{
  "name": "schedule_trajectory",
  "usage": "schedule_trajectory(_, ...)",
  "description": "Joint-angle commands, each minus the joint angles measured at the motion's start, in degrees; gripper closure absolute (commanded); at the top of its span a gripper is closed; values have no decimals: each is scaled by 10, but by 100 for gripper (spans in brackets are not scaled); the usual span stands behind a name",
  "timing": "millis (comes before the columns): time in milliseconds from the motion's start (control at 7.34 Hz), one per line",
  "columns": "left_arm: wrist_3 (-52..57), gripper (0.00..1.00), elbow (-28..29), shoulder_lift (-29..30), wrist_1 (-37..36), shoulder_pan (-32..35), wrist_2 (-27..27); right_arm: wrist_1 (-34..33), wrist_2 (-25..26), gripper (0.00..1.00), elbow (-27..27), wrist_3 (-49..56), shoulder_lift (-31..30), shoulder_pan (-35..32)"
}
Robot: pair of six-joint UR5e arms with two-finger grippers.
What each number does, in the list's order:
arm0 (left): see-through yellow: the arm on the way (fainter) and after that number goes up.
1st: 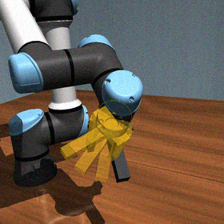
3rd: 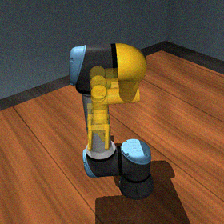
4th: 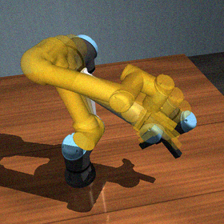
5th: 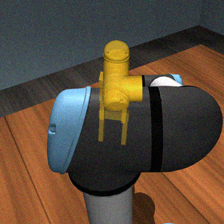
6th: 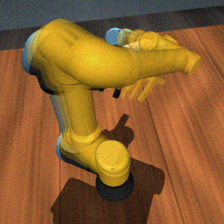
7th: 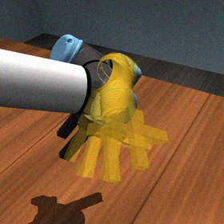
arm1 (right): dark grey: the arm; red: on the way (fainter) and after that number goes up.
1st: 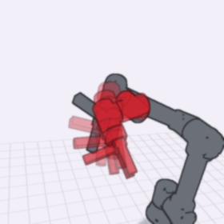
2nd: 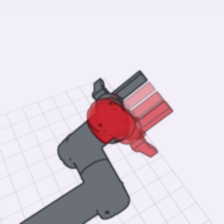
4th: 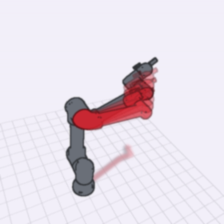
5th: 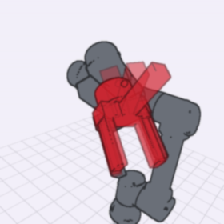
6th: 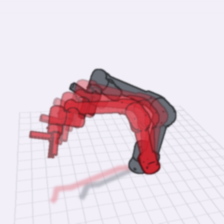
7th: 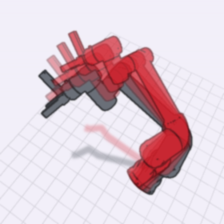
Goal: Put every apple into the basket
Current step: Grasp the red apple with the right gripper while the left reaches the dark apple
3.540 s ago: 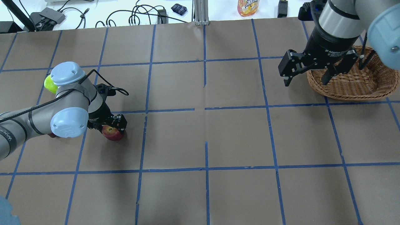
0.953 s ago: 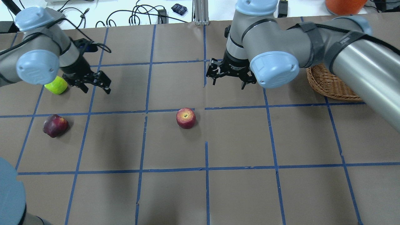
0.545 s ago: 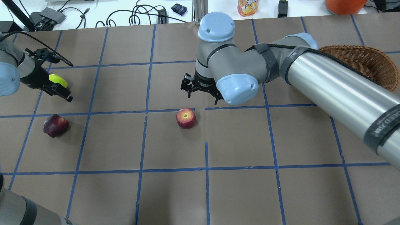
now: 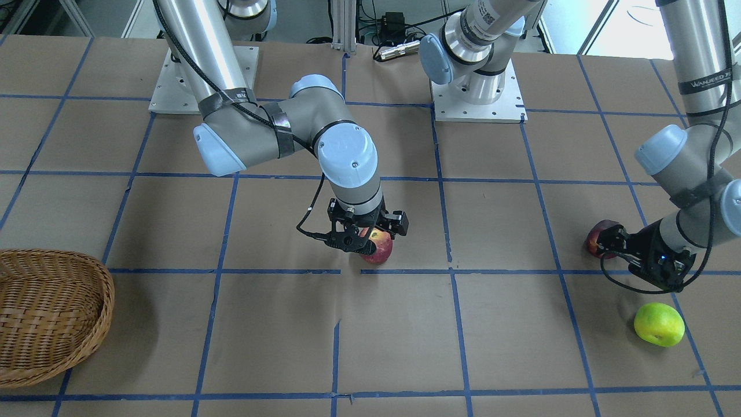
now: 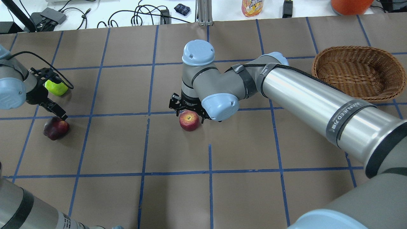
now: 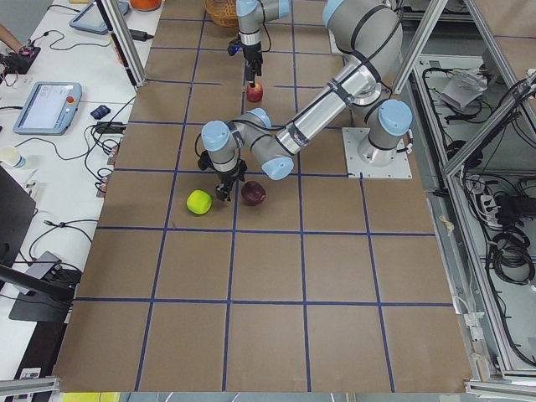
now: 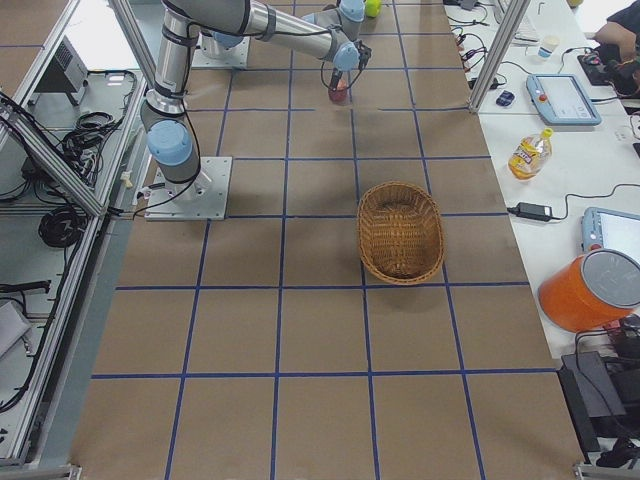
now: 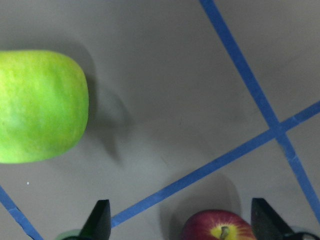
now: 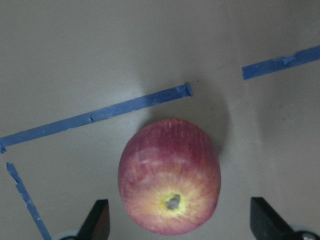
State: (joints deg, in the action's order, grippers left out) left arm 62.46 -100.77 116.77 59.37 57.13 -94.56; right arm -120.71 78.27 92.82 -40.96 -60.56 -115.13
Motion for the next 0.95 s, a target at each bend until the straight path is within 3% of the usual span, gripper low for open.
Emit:
schedule_trajectory(0,0,0,-8,0,0,-10,-1,-32,0,0,-6,-2,25,-1)
schedule_trajectory(408,1,0,-14,-9,7,-10,5,-45,1,3,-12,-1,49,-1)
schedule_trajectory(545,0,0,-9,-9,7,-10,13,-63,6,77,-11,0,50,-1)
schedule_trajectory(681,-1,0,-9,-14,22,-6,15,-59,8,100,-12,8,43,1)
schedule_trajectory(817,-1,0,-8,-14,27,-8,28,-60,8,100,-15,10,33,3)
